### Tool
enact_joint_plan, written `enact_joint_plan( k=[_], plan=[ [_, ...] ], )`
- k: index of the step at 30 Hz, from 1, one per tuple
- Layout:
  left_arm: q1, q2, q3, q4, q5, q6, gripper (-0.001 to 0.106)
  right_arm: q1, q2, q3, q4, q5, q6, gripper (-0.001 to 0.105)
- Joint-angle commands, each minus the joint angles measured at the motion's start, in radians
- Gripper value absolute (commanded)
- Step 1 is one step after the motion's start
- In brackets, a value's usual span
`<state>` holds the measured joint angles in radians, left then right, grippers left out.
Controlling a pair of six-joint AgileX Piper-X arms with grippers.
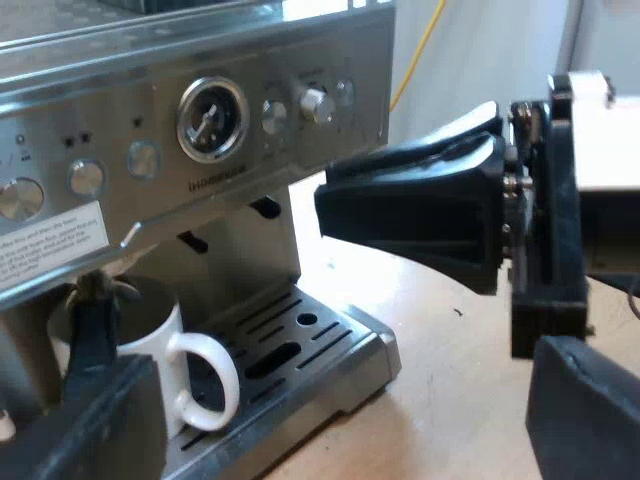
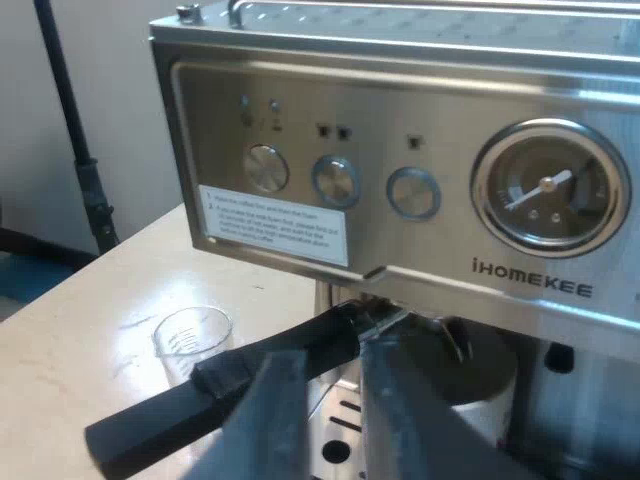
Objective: Place mug into machine
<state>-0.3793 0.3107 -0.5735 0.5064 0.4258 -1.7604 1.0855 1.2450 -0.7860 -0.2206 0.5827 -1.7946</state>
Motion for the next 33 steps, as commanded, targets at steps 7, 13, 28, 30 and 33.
enact_joint_plan(
  k=[7,13,28,30,33],
  plan=[
    [0.002,0.003,-0.006,-0.057,-0.010,-0.038,0.075,-0.042,-0.003,-0.024,0.001,-0.015,-0.020,0.000],
    [0.002,0.003,-0.006,-0.057,-0.010,-0.038,0.075,-0.047,0.072,-0.092,0.001,-0.012,-0.020,0.000],
    [0.002,0.003,-0.006,-0.057,-0.003,-0.038,0.075,-0.082,0.222,-0.229,0.001,-0.001,-0.011,0.000],
    [0.002,0.003,-0.006,-0.057,-0.003,-0.038,0.075,-0.094,0.231,-0.238,0.001,-0.004,-0.007,0.000],
    [0.002,0.003,-0.006,-0.057,-0.003,-0.038,0.075,-0.110,0.237,-0.239,0.001,-0.004,0.003,0.000]
  ],
)
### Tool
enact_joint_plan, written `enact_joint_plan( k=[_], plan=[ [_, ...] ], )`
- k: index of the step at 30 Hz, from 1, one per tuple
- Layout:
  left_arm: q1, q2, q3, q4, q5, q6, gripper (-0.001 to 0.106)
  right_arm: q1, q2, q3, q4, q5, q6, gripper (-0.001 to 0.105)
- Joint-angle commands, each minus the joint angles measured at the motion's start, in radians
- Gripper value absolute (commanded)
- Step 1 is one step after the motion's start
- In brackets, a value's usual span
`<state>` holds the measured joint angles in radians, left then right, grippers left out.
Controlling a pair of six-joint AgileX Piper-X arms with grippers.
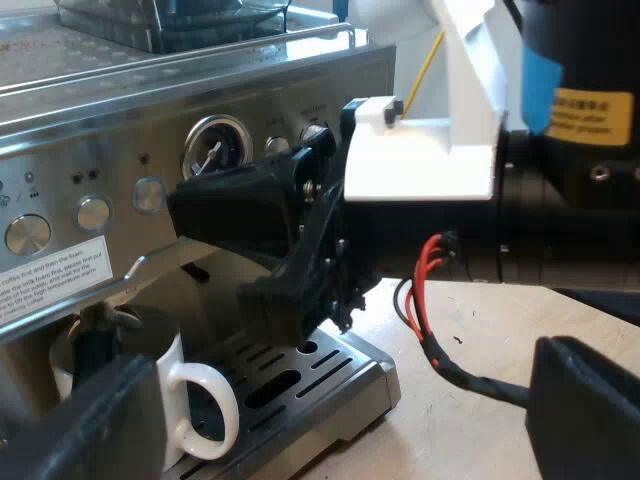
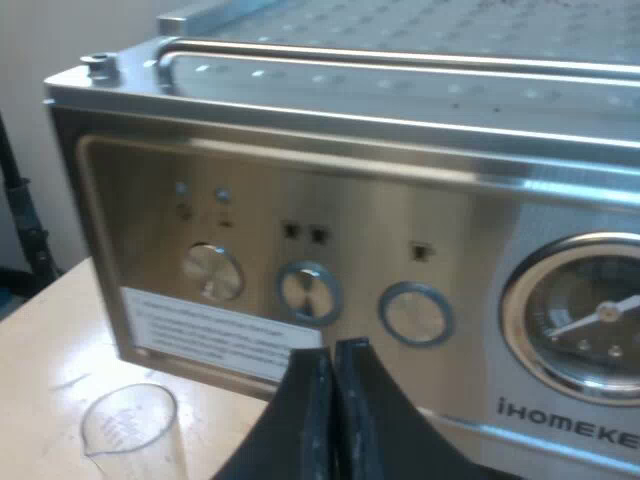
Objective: Place mug into machine
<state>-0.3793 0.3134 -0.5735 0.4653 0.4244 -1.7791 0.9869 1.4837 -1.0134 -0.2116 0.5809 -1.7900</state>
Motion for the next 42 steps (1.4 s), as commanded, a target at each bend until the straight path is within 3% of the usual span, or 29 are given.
enact_joint_plan(
  k=[1,42],
  plan=[
    [0.002,0.000,-0.006,-0.016,-0.002,-0.019,0.075,-0.015,-0.003,-0.012,-0.008,-0.002,-0.001,0.000],
    [0.002,0.000,-0.006,-0.016,-0.002,-0.019,0.075,-0.067,0.037,-0.022,-0.023,-0.070,0.039,0.000]
  ],
)
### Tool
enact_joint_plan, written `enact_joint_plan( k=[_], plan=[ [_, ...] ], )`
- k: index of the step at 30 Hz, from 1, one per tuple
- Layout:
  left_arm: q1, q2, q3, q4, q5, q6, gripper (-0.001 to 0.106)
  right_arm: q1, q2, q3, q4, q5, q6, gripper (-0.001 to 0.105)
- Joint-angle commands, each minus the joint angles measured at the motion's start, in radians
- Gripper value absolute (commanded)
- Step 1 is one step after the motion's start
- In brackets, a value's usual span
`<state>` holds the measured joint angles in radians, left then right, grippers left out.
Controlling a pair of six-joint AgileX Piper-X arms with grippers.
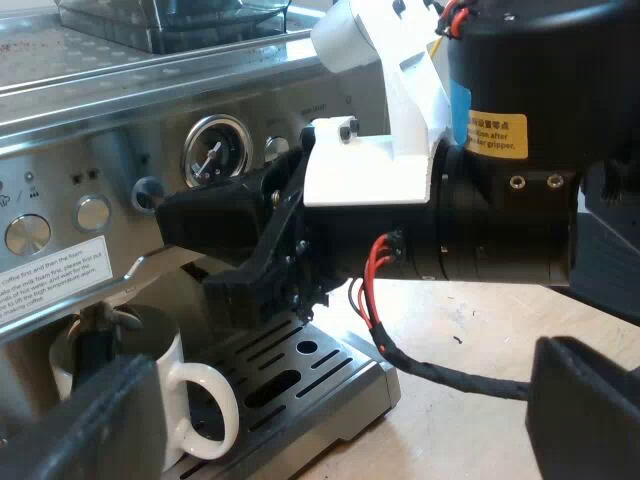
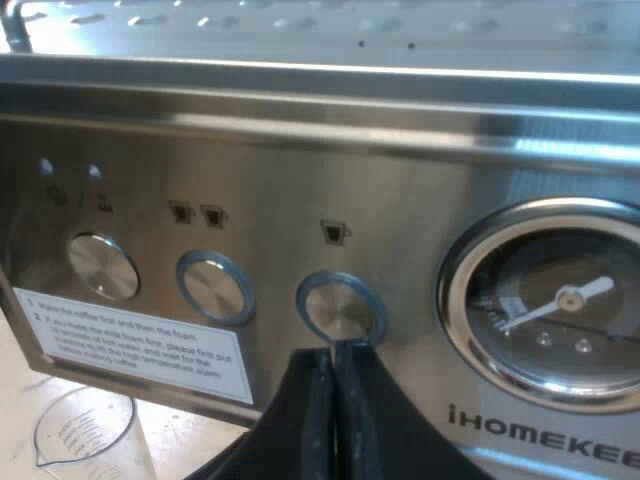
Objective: Place mug into machine
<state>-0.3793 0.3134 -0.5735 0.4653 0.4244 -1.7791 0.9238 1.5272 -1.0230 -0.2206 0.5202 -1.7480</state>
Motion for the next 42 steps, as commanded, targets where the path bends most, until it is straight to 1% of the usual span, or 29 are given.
enact_joint_plan(
  k=[1,4,6,14,23,26,31,42],
  plan=[
    [0.002,0.000,-0.006,-0.016,-0.002,-0.019,0.075,-0.004,-0.007,-0.012,-0.014,-0.010,-0.003,0.000],
    [0.002,0.000,-0.006,-0.016,-0.002,-0.019,0.075,-0.004,-0.007,-0.012,-0.014,-0.010,-0.003,0.000],
    [0.002,0.000,-0.006,-0.016,-0.002,-0.019,0.075,-0.004,-0.007,-0.012,-0.014,-0.032,-0.003,0.000],
    [0.002,0.000,-0.006,-0.016,-0.002,-0.019,0.075,-0.007,-0.007,-0.012,-0.054,-0.032,-0.007,0.000],
    [0.002,0.000,-0.006,-0.016,-0.002,-0.019,0.075,-0.019,-0.007,-0.012,-0.047,-0.031,-0.007,0.000],
    [0.002,0.000,-0.006,-0.016,-0.002,-0.019,0.075,-0.028,-0.007,-0.012,-0.045,-0.051,-0.007,0.000],
    [0.002,0.000,-0.006,-0.016,-0.002,-0.019,0.075,-0.036,-0.007,-0.012,-0.045,-0.054,-0.005,0.000],
    [0.002,0.000,-0.006,-0.016,-0.002,-0.019,0.075,-0.026,-0.007,-0.012,-0.021,-0.062,-0.003,0.000]
  ],
)
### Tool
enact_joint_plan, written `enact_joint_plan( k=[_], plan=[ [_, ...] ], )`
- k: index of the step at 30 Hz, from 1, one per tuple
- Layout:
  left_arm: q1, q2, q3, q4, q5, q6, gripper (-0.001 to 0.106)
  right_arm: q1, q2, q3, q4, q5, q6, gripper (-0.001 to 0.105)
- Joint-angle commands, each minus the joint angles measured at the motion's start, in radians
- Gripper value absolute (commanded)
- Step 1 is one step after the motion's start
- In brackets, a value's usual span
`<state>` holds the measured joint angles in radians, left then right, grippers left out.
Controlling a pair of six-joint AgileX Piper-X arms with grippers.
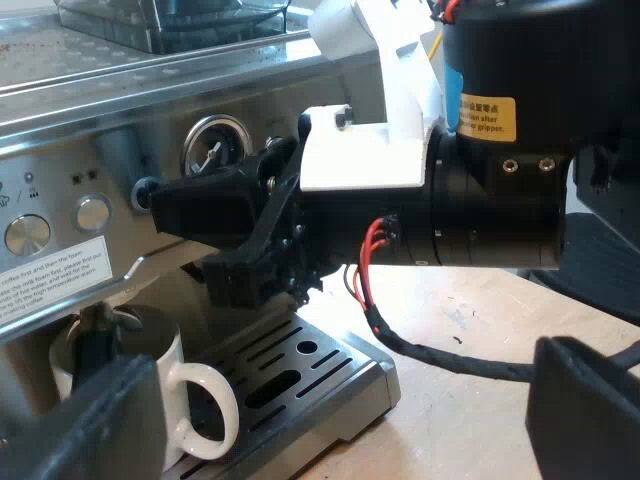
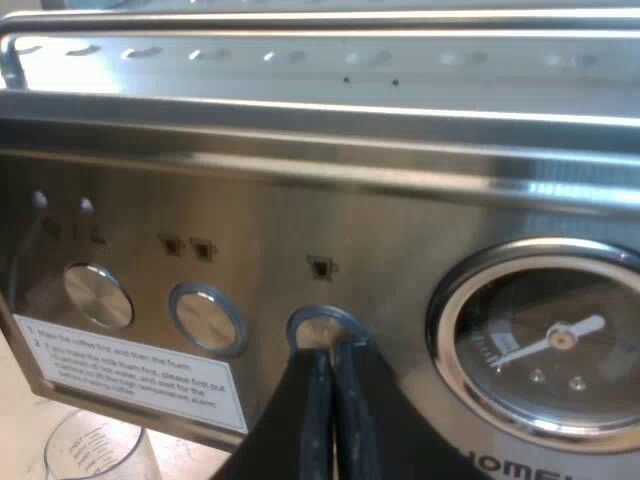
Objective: Place mug into machine
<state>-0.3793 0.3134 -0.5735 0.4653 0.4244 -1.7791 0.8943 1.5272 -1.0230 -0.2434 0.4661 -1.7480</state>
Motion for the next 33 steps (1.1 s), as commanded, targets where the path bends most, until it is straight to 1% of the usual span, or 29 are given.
enact_joint_plan(
  k=[1,5,17,20,28,33],
  plan=[
    [0.002,0.000,-0.006,-0.016,-0.002,-0.019,0.075,0.007,-0.007,-0.012,0.002,-0.008,-0.003,0.000],
    [0.002,0.000,-0.006,-0.016,-0.002,-0.019,0.075,0.008,-0.007,-0.012,0.002,-0.040,-0.003,0.000],
    [0.002,0.000,-0.006,-0.016,-0.002,-0.019,0.075,-0.013,-0.007,-0.012,0.000,-0.045,-0.005,0.000],
    [0.002,0.000,-0.006,-0.016,-0.002,-0.019,0.075,-0.017,-0.007,-0.012,-0.001,-0.062,-0.005,0.000],
    [0.002,0.000,-0.006,-0.016,-0.002,-0.019,0.075,-0.017,0.026,-0.015,-0.008,-0.062,-0.001,0.000],
    [0.002,0.000,-0.006,-0.016,-0.002,-0.019,0.075,-0.017,0.026,-0.020,-0.008,-0.029,0.001,0.000]
  ],
)
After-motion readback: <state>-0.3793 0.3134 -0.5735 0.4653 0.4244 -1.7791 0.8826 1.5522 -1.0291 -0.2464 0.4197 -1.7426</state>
